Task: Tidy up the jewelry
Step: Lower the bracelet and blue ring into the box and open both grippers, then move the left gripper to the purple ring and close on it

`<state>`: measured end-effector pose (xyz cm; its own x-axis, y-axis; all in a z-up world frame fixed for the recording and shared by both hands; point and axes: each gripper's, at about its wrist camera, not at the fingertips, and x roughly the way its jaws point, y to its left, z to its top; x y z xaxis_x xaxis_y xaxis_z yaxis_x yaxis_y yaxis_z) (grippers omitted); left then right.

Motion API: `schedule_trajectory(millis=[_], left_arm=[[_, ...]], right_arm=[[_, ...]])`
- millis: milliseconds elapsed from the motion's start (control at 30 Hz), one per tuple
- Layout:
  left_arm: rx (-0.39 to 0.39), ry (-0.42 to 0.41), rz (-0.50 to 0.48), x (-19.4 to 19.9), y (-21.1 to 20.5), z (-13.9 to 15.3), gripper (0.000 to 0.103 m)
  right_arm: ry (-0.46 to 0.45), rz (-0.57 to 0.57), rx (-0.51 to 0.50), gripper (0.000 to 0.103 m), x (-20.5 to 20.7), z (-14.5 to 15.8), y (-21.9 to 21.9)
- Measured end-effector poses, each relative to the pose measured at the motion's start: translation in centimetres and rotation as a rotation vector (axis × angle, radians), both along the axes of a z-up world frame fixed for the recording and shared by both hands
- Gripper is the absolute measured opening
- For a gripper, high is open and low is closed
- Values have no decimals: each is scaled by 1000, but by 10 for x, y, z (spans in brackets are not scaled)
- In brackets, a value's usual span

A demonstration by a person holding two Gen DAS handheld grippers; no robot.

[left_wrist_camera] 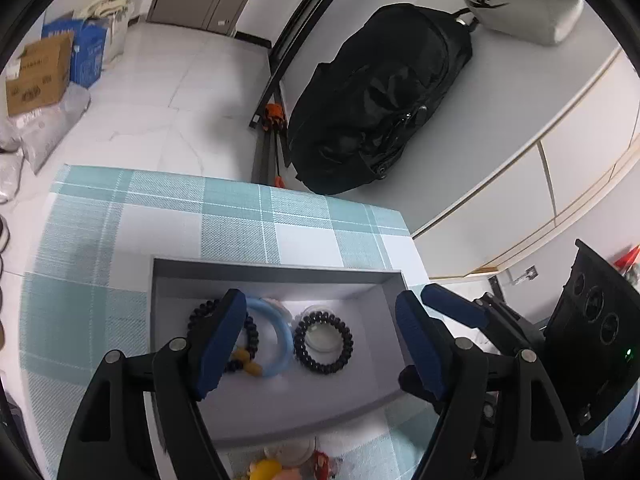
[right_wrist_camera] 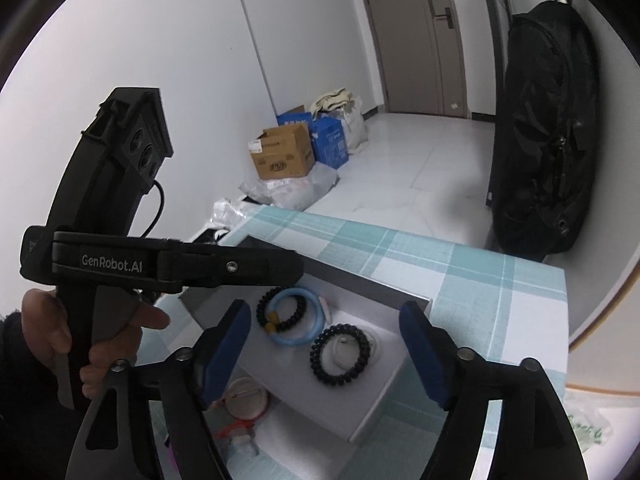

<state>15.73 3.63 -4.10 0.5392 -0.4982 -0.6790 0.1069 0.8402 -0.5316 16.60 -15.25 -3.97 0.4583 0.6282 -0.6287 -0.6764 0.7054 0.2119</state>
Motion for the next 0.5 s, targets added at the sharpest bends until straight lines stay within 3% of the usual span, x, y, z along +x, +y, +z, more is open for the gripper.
schedule_trajectory(millis=[167, 500], left_arm=[[58, -5, 43, -19, 4, 10, 73], [88, 4, 98, -73, 13, 12, 73]], right_arm=[[-9, -18, 37, 85, -11, 7, -8], [-9, -39, 97, 95, -43, 15, -20]])
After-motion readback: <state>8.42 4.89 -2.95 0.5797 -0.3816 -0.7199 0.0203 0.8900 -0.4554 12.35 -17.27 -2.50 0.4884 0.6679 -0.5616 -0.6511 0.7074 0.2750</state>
